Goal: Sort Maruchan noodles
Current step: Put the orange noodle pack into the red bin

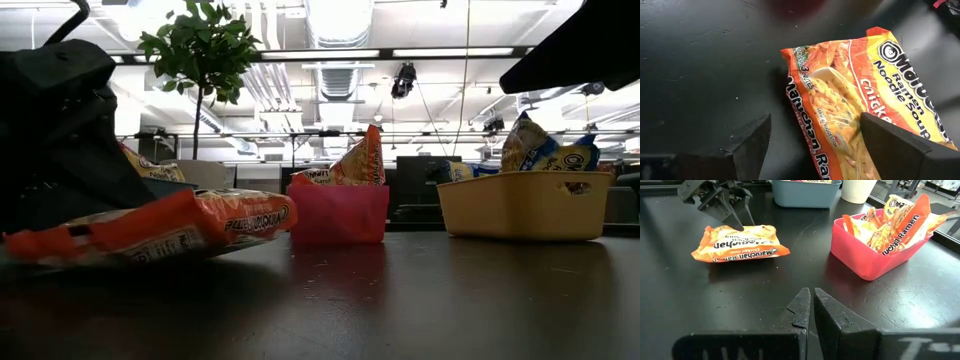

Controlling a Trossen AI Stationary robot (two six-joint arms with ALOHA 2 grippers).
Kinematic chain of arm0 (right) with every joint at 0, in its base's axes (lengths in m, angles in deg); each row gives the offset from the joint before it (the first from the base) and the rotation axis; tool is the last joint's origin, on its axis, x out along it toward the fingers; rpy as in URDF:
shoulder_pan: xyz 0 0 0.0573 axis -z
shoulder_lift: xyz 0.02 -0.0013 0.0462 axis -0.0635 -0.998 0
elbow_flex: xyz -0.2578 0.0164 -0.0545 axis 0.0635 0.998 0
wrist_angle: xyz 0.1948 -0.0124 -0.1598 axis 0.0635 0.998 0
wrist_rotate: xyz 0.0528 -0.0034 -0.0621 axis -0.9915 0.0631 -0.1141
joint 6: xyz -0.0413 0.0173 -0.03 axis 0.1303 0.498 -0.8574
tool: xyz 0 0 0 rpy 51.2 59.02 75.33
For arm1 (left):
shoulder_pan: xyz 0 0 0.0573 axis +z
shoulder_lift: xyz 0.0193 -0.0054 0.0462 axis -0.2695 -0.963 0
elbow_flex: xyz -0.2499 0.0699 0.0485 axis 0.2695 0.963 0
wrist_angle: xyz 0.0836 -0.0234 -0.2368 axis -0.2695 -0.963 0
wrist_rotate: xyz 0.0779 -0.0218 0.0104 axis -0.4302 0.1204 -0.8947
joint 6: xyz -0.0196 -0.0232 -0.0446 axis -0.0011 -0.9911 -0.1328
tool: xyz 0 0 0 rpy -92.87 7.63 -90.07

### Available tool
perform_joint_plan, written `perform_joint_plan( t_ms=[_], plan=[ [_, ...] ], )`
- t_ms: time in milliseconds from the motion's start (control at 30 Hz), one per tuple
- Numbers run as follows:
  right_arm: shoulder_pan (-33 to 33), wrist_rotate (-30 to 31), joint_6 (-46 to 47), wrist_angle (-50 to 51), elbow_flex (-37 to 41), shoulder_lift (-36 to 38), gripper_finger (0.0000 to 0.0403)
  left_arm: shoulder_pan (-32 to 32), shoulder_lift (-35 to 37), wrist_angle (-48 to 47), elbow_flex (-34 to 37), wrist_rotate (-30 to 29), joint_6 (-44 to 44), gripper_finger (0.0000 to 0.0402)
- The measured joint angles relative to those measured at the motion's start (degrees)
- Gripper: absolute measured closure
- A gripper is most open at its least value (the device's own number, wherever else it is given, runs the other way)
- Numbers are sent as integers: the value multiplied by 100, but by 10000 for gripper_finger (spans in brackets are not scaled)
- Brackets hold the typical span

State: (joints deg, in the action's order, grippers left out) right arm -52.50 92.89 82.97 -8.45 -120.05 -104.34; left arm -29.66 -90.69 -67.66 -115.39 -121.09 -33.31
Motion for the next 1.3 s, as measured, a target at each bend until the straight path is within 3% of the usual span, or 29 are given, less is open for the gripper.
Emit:
perform_joint_plan(
  t_ms=[267, 667, 1000, 1300],
  plan=[
    [0, -1, 0, -3, 0, 0, 390, 7, -58, 87, 7, -444, -50, 192],
    [6, -1, -4, -230, 0, -44, 390, 201, -58, 739, 7, -1211, 218, 388],
    [513, -382, -1143, -2156, -4, -812, 390, 295, -39, 1205, 7, -1431, 1080, 384],
    [1253, -1268, -1985, -3151, -4, -1084, 390, 271, 346, 1173, 4, -1325, 2014, 384]
  ],
)
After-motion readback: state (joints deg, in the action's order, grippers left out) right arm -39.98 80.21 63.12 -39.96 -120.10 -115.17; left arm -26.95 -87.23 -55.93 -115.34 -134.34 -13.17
